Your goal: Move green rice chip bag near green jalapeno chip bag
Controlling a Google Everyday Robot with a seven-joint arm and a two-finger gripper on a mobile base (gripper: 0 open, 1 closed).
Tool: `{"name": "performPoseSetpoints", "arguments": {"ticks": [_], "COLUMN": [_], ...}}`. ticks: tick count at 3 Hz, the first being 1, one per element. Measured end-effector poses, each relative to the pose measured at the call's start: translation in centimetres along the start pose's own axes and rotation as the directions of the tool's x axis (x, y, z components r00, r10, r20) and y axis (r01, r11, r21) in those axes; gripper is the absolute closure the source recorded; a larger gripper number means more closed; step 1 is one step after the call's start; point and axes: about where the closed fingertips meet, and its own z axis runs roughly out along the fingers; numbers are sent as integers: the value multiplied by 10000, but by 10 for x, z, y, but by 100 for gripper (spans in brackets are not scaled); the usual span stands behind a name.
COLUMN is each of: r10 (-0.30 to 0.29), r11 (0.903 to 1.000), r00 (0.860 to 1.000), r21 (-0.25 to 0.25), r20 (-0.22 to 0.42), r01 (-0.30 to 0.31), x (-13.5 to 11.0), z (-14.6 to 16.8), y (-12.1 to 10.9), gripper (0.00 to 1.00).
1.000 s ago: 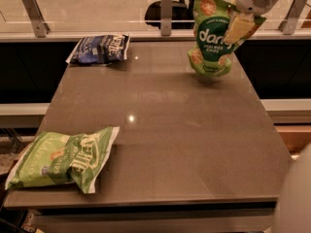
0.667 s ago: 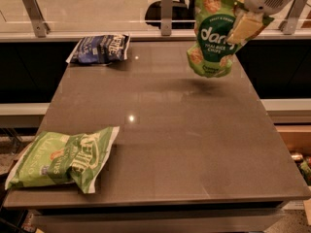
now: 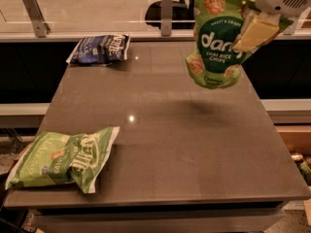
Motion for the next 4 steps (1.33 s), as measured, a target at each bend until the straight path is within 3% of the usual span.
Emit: {"name": "performPoseSetpoints", "arguments": {"ticks": [1,2,3,4], "r10": [222,579,853,1079], "r11": [9996,9979,9956,9934], "r00": [9987,9972,9963,9872], "r21": [177,325,390,256], "r20": [-460,-474,106,1176], "r01": [-214,-564,-856,-1116], "x": [-12,-25,-36,-48], "z": [-26,-43,-47,-40], "y": [35,72,108,132], "gripper": [100,100,100,100]}}
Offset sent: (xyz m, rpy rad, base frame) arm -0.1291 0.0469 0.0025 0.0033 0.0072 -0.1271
